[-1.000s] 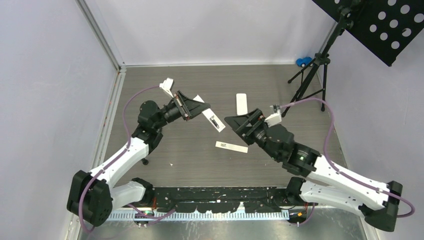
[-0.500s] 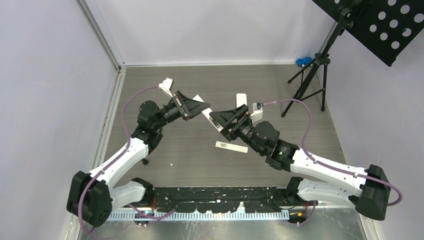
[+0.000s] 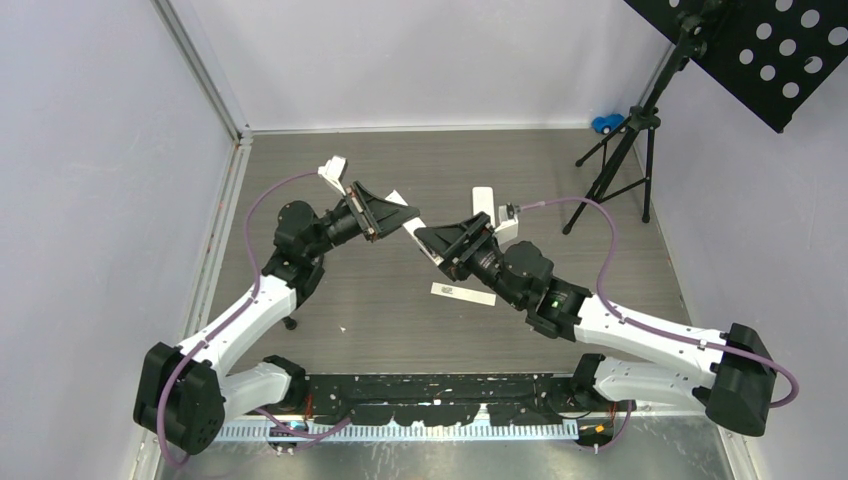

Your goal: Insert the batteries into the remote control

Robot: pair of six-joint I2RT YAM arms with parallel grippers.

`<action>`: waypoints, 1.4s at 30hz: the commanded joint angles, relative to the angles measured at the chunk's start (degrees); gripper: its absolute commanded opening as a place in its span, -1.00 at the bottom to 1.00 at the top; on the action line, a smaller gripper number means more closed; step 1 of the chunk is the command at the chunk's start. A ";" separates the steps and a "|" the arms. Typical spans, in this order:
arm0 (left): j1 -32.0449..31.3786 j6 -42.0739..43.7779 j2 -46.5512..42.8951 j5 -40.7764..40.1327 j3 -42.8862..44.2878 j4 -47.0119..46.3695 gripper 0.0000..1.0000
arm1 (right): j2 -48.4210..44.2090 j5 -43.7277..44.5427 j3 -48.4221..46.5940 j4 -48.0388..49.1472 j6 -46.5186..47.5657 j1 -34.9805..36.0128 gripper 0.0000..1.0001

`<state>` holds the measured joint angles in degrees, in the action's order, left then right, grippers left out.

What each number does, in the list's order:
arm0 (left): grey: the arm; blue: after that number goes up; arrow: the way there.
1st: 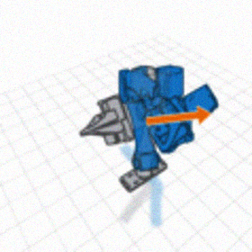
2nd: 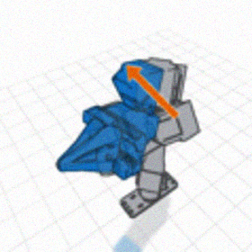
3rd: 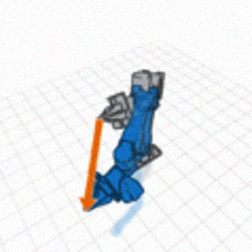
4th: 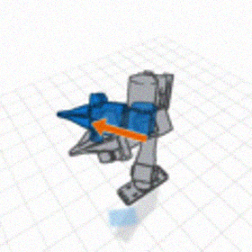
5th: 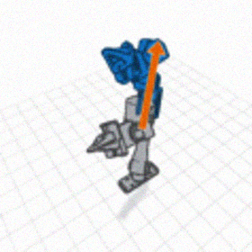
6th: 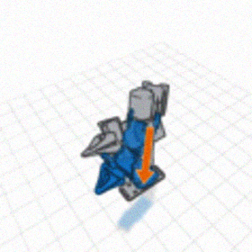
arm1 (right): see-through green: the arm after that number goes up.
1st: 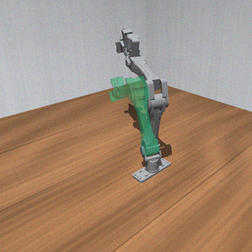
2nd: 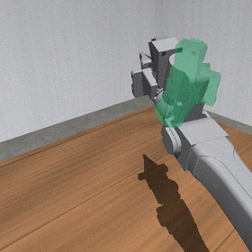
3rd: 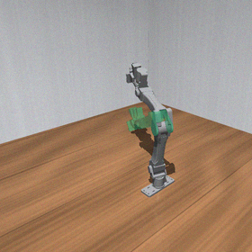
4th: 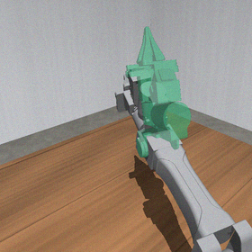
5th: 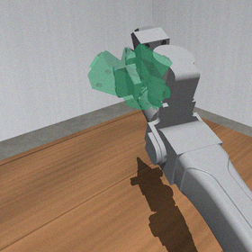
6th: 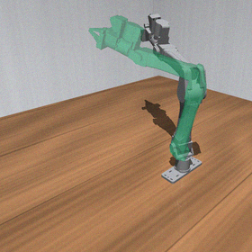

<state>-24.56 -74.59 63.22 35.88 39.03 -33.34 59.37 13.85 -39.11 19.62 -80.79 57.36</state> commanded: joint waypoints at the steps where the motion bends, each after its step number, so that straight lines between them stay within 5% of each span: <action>1: 0.16 1.26 -0.56 1.04 1.67 -1.57 -1.00 | 0.03 -0.71 -2.49 4.46 -0.28 0.20 0.28; 15: 0.21 -0.21 0.21 1.39 2.33 -1.63 -1.00 | -0.74 -1.59 -0.75 4.64 -1.07 -0.58 -0.24; 17: 0.21 -0.65 0.46 1.37 2.28 -1.98 -1.00 | -0.98 -2.21 -0.44 5.69 -0.15 -0.79 -0.16; 22: 0.25 -0.08 0.50 1.69 1.81 -1.99 -1.00 | -2.65 -4.25 -0.02 8.38 5.29 -1.15 0.56; 27: 0.94 1.36 0.10 2.48 1.67 -1.19 -1.00 | -6.27 -5.86 0.93 5.89 10.43 -1.83 0.63; 36: 3.48 15.81 -3.62 1.32 2.36 14.26 -1.00 | -16.86 6.53 -3.03 -29.23 20.72 -6.26 0.62; 42: 3.73 26.19 -7.26 -2.76 2.63 25.32 -1.00 | -13.88 12.43 -8.49 -52.67 23.68 -15.12 0.60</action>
<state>-21.12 -57.98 59.22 35.57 39.53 -15.33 42.61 20.40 -43.53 -14.22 -61.80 47.90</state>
